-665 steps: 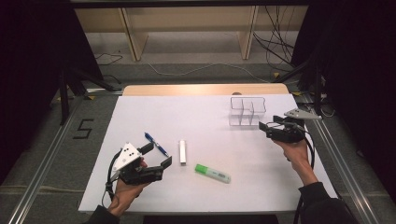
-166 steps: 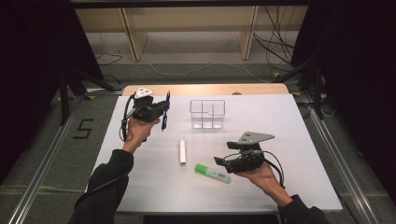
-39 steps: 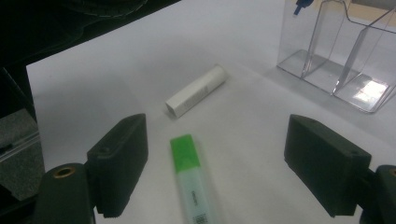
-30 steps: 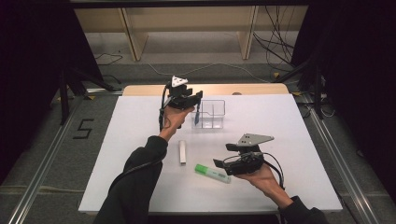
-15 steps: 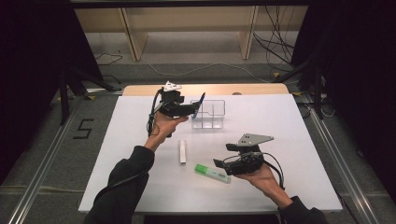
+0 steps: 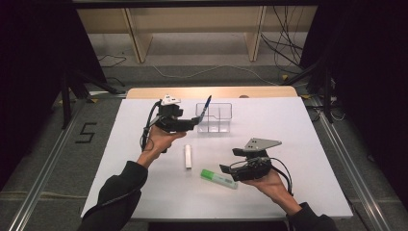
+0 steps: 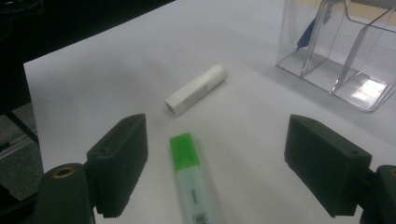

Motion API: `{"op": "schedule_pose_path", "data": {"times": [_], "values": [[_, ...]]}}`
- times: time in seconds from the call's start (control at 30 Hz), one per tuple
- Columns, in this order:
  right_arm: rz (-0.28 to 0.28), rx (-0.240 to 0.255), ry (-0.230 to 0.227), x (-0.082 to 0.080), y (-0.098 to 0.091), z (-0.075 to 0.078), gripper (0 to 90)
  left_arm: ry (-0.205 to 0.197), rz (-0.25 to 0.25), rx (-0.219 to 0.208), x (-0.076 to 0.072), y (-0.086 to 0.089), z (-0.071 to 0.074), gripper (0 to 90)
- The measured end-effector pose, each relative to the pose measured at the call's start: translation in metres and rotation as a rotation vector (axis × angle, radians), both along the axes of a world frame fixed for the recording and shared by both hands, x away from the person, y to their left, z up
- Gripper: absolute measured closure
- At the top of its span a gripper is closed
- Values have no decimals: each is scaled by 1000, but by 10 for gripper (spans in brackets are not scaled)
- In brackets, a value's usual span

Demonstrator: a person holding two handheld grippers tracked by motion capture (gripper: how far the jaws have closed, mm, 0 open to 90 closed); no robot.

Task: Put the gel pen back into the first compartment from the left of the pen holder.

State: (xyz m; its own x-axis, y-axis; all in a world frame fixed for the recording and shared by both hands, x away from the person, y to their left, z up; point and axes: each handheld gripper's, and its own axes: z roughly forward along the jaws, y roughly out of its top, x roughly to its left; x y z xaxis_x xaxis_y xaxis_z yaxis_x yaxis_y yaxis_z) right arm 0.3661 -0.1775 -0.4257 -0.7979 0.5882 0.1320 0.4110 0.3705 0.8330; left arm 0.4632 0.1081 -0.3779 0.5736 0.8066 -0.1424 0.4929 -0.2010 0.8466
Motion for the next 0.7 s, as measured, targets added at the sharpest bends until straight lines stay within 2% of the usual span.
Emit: {"op": "schedule_pose_path", "data": {"times": [0.37, 0.7], "values": [[0, -2, 0, 0, 0, 0, 223, 6, -7, 11, -17, 5, -4, 233], [2, -1, 0, 0, 0, 0, 223, -28, 0, -6, -31, 11, -8, 234]]}}
